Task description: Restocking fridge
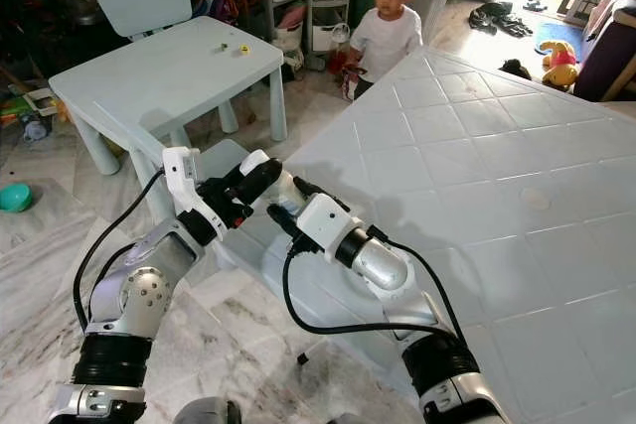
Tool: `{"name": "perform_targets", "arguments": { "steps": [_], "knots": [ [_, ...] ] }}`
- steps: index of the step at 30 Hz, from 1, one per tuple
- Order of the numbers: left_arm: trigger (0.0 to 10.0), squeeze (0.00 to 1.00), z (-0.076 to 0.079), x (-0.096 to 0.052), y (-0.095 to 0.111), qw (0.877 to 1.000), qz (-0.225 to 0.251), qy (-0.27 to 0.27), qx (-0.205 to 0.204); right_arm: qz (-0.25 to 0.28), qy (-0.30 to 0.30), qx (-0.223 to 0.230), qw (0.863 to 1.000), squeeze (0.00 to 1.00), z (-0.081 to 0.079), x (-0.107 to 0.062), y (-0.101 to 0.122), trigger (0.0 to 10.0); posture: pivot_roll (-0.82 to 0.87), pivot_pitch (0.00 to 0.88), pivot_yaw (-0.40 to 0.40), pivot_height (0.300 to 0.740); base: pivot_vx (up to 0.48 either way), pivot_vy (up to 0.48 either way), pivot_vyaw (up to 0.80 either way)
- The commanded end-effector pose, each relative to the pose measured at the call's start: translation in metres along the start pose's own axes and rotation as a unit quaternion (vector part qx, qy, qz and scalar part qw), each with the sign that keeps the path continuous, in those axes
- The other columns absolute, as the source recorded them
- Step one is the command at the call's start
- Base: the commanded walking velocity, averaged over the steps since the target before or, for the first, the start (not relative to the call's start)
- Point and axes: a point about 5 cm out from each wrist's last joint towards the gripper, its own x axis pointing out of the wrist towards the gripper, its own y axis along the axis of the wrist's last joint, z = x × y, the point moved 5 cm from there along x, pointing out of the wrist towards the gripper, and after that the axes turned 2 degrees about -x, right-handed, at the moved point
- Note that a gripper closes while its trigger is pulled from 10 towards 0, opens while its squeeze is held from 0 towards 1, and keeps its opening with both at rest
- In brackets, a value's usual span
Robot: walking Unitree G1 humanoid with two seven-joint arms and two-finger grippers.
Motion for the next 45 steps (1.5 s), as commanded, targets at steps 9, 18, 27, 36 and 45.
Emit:
{"name": "perform_targets", "arguments": {
  "steps": [9,18,27,36,45],
  "knots": [
    [0.0,0.00,0.006,0.004,0.033,0.988,0.026,-0.001,0.152,0.032,0.001,-0.013,0.999,1.00,0.007,-0.002,0.019,10.0,0.06,0.000,-0.029,0.740,0.000,0.000,0.00],
    [0.0,0.00,0.025,0.009,0.035,0.972,0.025,-0.041,0.232,0.001,-0.058,0.013,0.998,1.00,0.025,-0.022,0.012,10.0,0.05,0.000,-0.032,0.740,0.000,0.000,0.00],
    [0.0,0.00,0.051,0.012,0.028,0.961,0.016,-0.112,0.253,-0.005,-0.010,0.086,0.996,0.00,0.014,-0.020,0.008,10.0,0.05,0.000,-0.020,0.740,0.000,0.000,0.00],
    [0.0,0.00,0.062,0.009,0.006,0.946,-0.022,-0.157,0.284,0.000,0.029,0.055,0.998,0.00,0.019,-0.008,0.018,10.0,0.05,0.000,-0.021,0.740,0.000,0.000,0.00],
    [0.0,0.00,0.066,0.008,-0.002,0.940,-0.034,-0.172,0.292,0.011,0.057,0.042,0.997,0.00,0.018,0.000,0.031,10.0,0.05,0.000,-0.020,0.740,0.000,0.000,0.00]
  ]
}}
